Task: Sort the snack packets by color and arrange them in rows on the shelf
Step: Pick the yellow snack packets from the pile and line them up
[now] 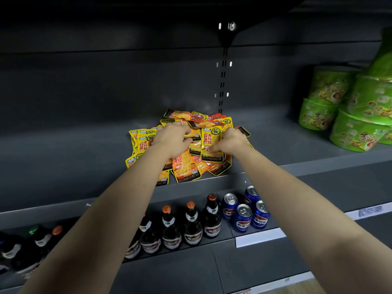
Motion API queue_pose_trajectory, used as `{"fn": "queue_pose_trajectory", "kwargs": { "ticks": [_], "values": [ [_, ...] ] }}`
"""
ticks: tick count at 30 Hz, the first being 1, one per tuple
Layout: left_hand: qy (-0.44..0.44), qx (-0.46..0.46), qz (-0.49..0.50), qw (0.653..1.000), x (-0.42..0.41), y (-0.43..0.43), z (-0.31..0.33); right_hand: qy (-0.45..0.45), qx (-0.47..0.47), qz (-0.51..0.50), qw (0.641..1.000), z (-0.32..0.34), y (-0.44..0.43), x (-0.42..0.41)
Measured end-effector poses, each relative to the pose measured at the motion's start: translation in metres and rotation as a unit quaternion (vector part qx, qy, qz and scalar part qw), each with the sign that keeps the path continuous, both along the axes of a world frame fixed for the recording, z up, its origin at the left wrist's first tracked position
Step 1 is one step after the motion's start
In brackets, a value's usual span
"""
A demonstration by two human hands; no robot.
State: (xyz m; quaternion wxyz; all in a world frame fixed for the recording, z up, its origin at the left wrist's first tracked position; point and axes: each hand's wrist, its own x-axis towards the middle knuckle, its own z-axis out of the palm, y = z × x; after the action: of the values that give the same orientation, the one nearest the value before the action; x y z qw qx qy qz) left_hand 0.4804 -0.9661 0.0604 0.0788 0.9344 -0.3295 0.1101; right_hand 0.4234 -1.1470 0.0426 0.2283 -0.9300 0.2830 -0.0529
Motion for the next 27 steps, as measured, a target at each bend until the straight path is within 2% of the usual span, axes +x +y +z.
{"fn": "queue_pose_trajectory", "kwargs": {
  "ticks": [11,15,17,19,23,25,27],
  "values": [
    [0.02,-0.029,-0.018,0.999,-0.005,-0.006,0.001,-0.105,0.17,-0.022,0.98,0.006,-0.013,-0.021],
    [0.032,-0.055,-0.027,0.998,-0.009,-0.014,0.0,-0.157,0.246,-0.014,0.956,0.011,-0.021,-0.03],
    [0.08,-0.117,-0.035,0.989,-0.014,-0.02,0.003,-0.204,0.304,0.006,0.931,0.015,-0.02,-0.035],
    [0.17,-0.207,-0.046,0.962,-0.019,-0.027,0.007,-0.246,0.362,0.041,0.898,0.02,-0.016,-0.04],
    [0.331,-0.364,-0.075,0.867,-0.026,-0.033,0.014,-0.25,0.41,0.11,0.87,0.033,-0.006,-0.046],
    [0.344,-0.4,-0.077,0.846,-0.026,-0.033,0.016,-0.252,0.413,0.123,0.866,0.035,-0.003,-0.047],
    [0.34,-0.412,-0.066,0.843,-0.024,-0.033,0.016,-0.263,0.402,0.126,0.868,0.036,-0.001,-0.046]
  ]
}}
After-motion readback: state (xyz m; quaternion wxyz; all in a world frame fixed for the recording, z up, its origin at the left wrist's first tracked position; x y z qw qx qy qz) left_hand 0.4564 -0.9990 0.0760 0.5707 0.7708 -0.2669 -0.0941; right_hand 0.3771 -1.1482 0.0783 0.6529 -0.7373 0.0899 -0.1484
